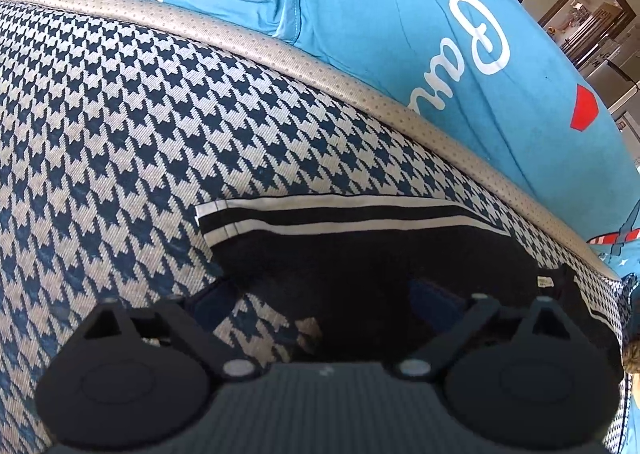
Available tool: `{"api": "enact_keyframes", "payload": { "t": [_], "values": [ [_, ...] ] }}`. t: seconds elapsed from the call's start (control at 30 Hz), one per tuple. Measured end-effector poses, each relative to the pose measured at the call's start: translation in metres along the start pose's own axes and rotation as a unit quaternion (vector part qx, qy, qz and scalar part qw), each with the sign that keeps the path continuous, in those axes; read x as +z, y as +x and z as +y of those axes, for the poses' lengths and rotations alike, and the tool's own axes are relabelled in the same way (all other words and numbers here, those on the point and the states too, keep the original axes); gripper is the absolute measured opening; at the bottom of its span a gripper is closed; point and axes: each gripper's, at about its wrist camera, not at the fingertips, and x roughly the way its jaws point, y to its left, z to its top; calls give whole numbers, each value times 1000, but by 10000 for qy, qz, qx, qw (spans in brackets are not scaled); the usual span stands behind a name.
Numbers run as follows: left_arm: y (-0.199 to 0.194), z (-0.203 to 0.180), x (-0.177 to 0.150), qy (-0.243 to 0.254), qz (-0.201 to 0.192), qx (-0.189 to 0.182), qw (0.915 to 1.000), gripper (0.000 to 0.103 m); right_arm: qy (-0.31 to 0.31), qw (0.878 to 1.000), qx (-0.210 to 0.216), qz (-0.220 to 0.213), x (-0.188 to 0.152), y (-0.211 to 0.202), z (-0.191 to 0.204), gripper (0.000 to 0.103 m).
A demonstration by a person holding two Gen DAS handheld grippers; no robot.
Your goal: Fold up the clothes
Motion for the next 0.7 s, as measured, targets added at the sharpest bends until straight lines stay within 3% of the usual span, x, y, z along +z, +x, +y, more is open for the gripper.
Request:
{"api": "enact_keyframes", "payload": {
  "t": [0.17,0.23,0.3,0.4,0.5,0.7],
  "values": [
    [1,-5,0,87,-79,102,9999,78,-8,10000,1,5,1,1,-1,103],
    [2,-7,0,136,-115,179,9997,65,-23,10000,12,6,1,1,-1,103],
    [3,-10,0,189,-151,261,9994,37,-20,10000,13,6,2,1,-1,103],
    [3,-14,0,357,-268,449,9980,19,-21,10000,16,8,2,1,-2,103],
    [0,-22,1,623,-494,696,9944,11,-34,10000,2,4,2,1,-1,103],
    [-6,-39,1,1152,-945,1186,9817,9,-23,10000,54,-30,3,1,-2,103]
  ]
}}
